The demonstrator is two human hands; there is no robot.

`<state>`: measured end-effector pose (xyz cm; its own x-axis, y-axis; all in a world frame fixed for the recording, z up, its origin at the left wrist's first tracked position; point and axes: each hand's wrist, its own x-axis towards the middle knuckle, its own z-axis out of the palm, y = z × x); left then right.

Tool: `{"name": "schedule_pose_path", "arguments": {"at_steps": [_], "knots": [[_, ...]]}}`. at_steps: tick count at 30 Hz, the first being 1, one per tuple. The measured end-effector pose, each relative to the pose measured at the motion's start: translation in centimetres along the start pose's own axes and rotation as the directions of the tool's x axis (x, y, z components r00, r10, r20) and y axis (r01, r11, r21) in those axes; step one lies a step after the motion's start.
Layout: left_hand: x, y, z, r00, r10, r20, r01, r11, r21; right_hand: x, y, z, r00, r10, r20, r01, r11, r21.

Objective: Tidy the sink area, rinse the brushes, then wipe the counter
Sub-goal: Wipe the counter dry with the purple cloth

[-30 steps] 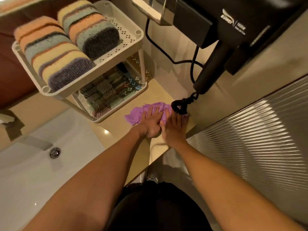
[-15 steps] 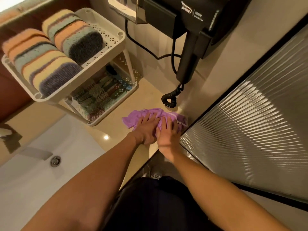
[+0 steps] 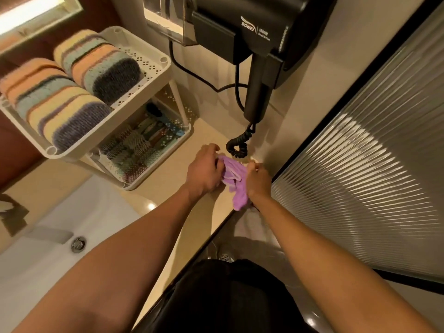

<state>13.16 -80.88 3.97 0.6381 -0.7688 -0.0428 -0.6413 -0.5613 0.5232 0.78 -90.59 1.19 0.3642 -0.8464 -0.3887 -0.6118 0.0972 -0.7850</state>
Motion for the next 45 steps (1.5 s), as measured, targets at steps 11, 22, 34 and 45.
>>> {"name": "schedule_pose_path", "arguments": {"at_steps": [11,22,34,45], "knots": [[-1.8,-2.5,2.6,0.968,-0.059,0.243,-0.004,0.969,0.249,-2.2,4.2,1.0,0.682,-0.726,0.087,0.656,0.555,-0.512],[-3.1,-1.4,2.0,0.969,0.234,0.077,-0.244,0.872,0.424,-0.7,3.7,1.9,0.786,-0.566,0.247,0.575,0.523,-0.63],[-0.4,-1.8,3.6,0.87,-0.224,0.44,0.115,0.959,0.259,-0.1,5.5,3.5,0.846,-0.485,0.221,0.493,0.558,-0.668],[1.6,-6.3,3.6,0.918,-0.165,0.36,0.135,0.985,0.106,2.7,2.6,5.1,0.795,-0.488,0.359,0.578,0.432,-0.693]]}}
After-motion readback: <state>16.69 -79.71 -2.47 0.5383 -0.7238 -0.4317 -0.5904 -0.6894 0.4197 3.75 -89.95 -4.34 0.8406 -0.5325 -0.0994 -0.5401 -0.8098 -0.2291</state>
